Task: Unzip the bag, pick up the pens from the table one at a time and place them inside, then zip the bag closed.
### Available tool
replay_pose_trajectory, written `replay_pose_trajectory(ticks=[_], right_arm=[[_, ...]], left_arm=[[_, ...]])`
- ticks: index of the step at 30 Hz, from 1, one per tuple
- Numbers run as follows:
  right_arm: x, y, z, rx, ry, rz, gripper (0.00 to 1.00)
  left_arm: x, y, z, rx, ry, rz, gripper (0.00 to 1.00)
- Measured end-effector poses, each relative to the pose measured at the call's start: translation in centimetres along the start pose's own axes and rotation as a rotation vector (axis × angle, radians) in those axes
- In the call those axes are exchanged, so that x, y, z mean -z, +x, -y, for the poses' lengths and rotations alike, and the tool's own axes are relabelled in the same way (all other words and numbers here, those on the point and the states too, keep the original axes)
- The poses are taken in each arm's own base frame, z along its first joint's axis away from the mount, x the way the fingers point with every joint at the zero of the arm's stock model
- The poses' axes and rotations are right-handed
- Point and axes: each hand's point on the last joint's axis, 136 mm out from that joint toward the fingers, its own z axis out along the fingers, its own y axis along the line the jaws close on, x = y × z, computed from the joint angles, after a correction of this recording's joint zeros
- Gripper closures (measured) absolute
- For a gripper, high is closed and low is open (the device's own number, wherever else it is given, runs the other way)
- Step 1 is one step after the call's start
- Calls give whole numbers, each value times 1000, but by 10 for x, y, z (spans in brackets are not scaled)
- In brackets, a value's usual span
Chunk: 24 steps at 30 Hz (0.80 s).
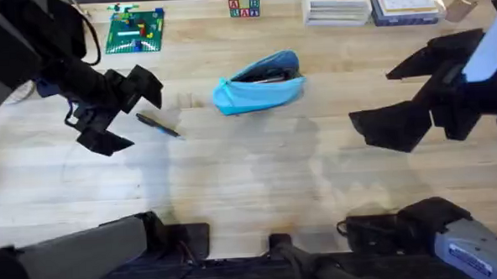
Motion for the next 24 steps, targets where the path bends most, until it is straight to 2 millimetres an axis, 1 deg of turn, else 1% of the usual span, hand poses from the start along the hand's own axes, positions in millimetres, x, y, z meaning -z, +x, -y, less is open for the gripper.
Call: replay_pose_trajectory(ticks=[8, 9, 11, 16, 24], right_arm=[[0, 0, 0, 0, 0, 0, 5], [0, 0, 0, 0, 0, 0, 5], [0, 0, 0, 0, 0, 0, 5], [0, 0, 0, 0, 0, 0, 5], [0, 0, 0, 0, 0, 0, 6]], left_arm=[[-29, 15, 9, 7, -37, -121, 7], [-38, 19, 11, 26, -58, -149, 7], [-43, 20, 11, 40, -71, -163, 7], [-53, 19, 12, 77, -84, -176, 7], [-55, 11, 8, 140, -114, -132, 7]])
